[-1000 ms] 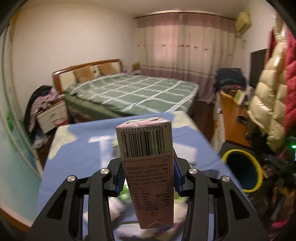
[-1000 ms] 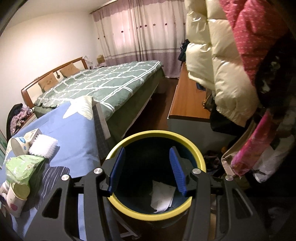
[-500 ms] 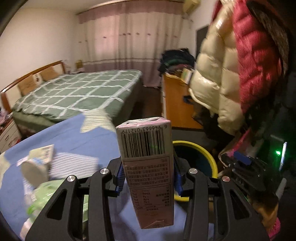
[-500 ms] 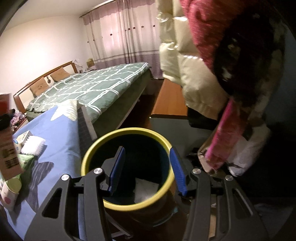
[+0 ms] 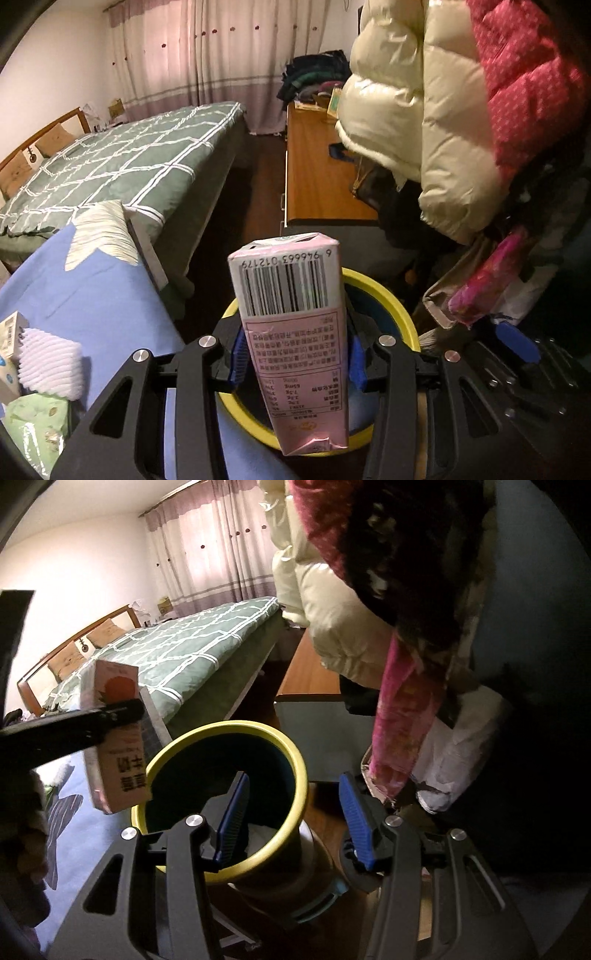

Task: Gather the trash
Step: 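Grasp the pink juice carton with the left gripper, drop into bin, then return both grippers to the items on the bed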

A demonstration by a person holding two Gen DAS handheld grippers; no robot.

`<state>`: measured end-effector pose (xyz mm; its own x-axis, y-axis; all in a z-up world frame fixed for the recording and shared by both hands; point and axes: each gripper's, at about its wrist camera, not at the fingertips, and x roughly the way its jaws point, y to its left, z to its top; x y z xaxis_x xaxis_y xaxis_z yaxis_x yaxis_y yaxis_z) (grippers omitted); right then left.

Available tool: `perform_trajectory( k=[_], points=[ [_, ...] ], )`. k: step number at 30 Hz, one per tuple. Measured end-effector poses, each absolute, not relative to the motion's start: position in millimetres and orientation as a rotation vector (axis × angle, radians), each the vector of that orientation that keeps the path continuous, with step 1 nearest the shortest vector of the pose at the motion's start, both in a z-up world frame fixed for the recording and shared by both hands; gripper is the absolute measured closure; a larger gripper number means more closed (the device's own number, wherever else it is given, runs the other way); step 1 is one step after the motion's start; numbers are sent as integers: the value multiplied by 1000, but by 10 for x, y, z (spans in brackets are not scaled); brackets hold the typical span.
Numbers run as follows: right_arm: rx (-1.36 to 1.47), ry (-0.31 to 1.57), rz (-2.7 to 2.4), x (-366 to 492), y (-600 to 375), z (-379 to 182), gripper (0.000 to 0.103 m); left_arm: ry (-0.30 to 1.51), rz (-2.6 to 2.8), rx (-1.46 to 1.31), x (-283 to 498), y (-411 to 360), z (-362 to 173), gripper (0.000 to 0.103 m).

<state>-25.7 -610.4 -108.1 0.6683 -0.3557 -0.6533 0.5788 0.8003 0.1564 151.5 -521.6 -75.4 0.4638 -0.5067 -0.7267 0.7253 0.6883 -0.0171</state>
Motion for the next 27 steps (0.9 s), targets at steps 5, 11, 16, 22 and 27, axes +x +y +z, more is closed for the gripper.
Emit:
perform_trajectory(
  k=[5,11,16,22,27],
  points=[
    [377,654,-537,-230,-6119,-1107,53,744,-729,312,1560,-5195,-788,22],
    [368,657,-498,-156,-6036,-1103,51,709,-729,232,1411,-4702,-426,15],
    [343,667,-441,-25,-5796,-1088,50,630,-662,162,1181,-3927,-37,9],
    [299,680,-339,168,-5342,-1033,50,556,-529,89,950,-2928,245,7],
    [250,703,-215,324,-4806,-1029,50,527,-354,30,803,-2032,310,7]
  ],
)
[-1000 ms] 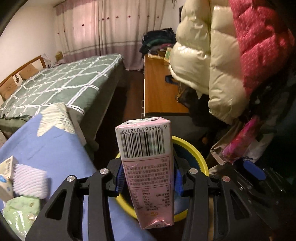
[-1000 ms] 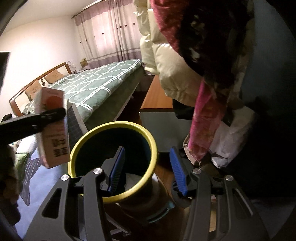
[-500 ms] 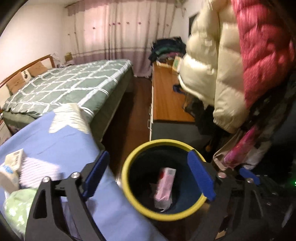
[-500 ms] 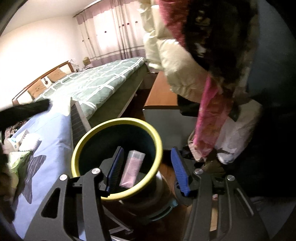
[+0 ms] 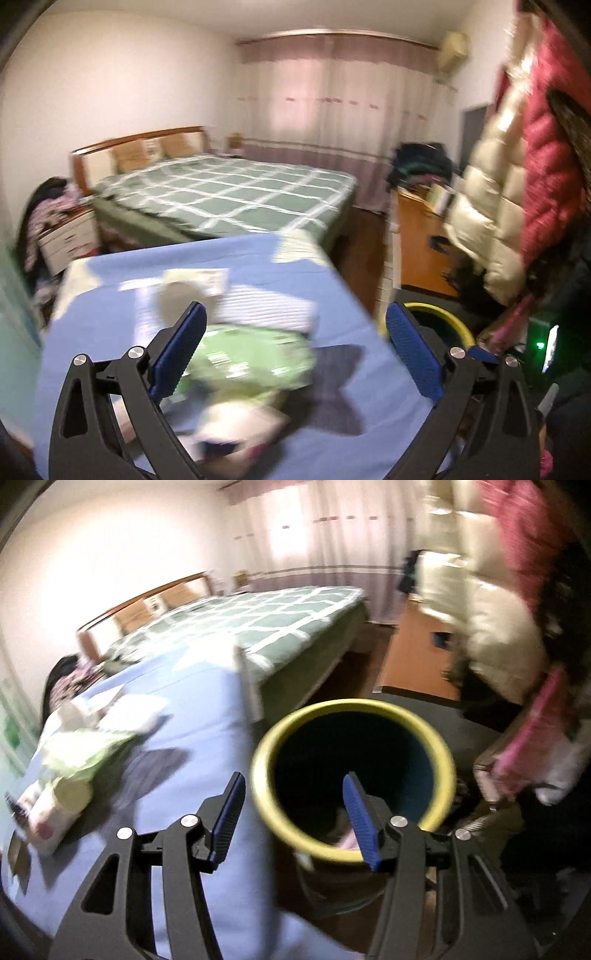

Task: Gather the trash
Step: 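Return both grippers to the items on the bed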

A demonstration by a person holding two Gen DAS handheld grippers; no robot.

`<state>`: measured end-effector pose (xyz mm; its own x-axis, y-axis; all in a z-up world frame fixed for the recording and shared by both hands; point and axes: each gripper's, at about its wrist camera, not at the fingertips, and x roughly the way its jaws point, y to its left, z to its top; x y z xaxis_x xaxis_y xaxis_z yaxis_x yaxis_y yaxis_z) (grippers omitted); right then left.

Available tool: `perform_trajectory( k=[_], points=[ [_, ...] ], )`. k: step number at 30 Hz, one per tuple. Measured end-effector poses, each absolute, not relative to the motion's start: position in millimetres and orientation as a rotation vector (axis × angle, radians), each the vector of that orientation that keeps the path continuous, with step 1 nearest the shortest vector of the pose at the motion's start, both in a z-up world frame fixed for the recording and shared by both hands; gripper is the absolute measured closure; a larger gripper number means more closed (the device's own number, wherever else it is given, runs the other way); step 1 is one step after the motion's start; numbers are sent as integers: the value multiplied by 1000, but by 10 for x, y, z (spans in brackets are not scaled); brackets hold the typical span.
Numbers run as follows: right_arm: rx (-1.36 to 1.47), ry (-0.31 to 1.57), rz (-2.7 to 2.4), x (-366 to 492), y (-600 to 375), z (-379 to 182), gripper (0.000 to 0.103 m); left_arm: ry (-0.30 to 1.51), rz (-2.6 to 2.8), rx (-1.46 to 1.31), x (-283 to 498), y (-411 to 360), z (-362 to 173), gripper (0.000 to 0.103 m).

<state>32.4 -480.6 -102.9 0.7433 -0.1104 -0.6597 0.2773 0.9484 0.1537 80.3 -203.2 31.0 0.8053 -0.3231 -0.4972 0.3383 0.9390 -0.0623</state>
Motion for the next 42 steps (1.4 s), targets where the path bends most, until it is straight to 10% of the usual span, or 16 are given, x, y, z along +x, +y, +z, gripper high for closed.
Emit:
perform_trajectory(
  k=[17,33,42],
  points=[
    [106,684,234,519,-2946,-688,50,477,77,-112,238,27,172,6],
    [31,684,359,720,-2148,-696,50,483,69,-121,147,197,85,6],
    [19,706,363,755,-2096,-788,66,504,54,-119,185,169,40,6]
  ],
)
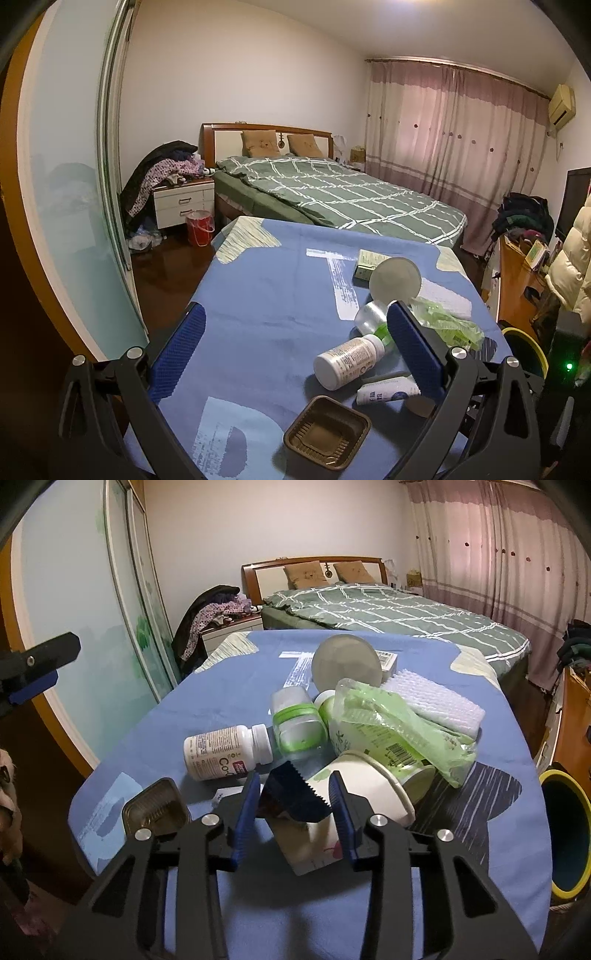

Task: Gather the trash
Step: 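Return both grippers to the items on the bed, then grasp the dark wrapper with the right gripper and drop it into the bin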

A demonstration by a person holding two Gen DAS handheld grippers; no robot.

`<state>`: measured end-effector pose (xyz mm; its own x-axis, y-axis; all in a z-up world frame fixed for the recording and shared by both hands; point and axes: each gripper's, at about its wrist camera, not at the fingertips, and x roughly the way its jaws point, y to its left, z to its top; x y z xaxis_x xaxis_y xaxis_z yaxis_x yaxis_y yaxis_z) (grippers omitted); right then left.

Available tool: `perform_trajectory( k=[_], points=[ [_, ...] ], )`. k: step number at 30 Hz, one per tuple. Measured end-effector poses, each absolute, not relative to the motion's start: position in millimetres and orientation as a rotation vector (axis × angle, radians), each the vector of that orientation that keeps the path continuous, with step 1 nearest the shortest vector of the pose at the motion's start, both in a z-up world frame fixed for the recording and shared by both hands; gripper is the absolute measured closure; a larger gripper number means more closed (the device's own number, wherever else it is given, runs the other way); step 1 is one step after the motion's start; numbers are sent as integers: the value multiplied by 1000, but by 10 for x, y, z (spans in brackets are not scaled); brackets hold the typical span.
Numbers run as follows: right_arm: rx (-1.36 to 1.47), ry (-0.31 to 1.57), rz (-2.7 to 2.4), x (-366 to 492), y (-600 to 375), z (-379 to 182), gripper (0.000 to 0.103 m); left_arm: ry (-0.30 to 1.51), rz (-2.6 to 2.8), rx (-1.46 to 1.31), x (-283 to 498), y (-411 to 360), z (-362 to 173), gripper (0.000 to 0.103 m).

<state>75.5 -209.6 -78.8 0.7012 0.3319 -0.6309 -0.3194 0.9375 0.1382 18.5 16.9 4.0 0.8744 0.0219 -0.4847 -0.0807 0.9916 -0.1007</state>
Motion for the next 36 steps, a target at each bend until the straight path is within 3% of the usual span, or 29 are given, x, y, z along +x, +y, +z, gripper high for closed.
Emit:
perform_trajectory(
  k=[18,36],
  points=[
    [84,608,315,614,-2477,-460,67,531,19,-108,234,48,-15,5],
    [259,520,-132,557,-4127,-421,67,598,-44,-77,356,-260,-197,5]
  ],
)
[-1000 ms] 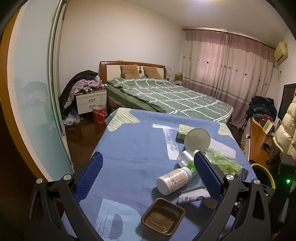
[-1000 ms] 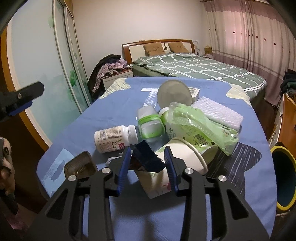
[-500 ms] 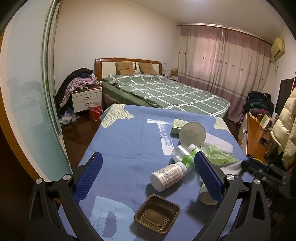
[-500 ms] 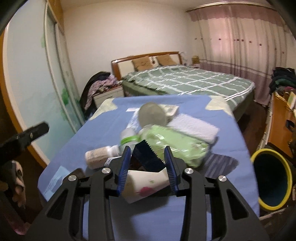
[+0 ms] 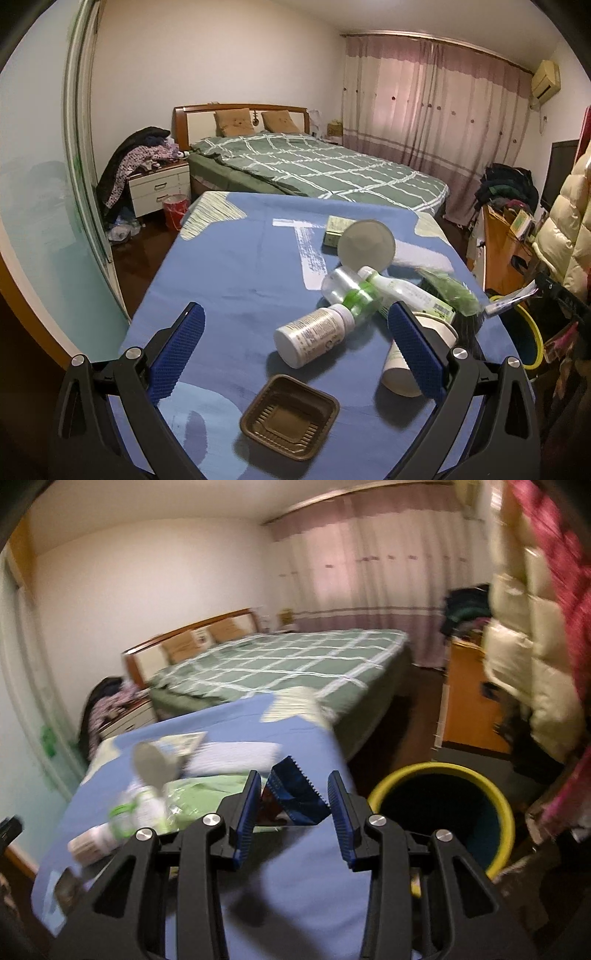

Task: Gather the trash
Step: 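Grasp the dark wrapper with the right gripper and drop it into the bin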

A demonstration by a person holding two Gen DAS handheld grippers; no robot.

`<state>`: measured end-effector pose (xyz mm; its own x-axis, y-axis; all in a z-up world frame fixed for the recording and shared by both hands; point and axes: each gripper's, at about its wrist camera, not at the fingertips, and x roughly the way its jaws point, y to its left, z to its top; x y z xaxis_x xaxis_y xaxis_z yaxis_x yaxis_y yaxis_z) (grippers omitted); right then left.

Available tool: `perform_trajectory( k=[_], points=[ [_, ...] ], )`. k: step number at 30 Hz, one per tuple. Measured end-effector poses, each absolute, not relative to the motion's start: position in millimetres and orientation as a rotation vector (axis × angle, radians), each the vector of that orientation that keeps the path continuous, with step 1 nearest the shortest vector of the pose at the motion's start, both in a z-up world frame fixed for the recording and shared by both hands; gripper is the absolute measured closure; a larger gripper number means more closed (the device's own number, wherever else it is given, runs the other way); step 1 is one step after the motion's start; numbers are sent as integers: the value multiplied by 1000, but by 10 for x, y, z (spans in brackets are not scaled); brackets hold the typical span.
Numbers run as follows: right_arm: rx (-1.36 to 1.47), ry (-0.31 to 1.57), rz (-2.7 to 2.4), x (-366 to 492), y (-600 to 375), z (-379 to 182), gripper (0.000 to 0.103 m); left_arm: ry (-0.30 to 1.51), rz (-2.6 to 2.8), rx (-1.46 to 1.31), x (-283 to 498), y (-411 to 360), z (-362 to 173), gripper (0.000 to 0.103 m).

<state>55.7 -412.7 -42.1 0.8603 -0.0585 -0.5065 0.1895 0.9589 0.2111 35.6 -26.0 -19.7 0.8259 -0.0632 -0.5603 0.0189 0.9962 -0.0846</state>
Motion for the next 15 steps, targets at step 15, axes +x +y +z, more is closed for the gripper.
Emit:
perform_trajectory(
  k=[15],
  points=[
    [323,512,-323,495,-4806,-575,67,612,-72,-49,418,-421,-243,5]
  ],
)
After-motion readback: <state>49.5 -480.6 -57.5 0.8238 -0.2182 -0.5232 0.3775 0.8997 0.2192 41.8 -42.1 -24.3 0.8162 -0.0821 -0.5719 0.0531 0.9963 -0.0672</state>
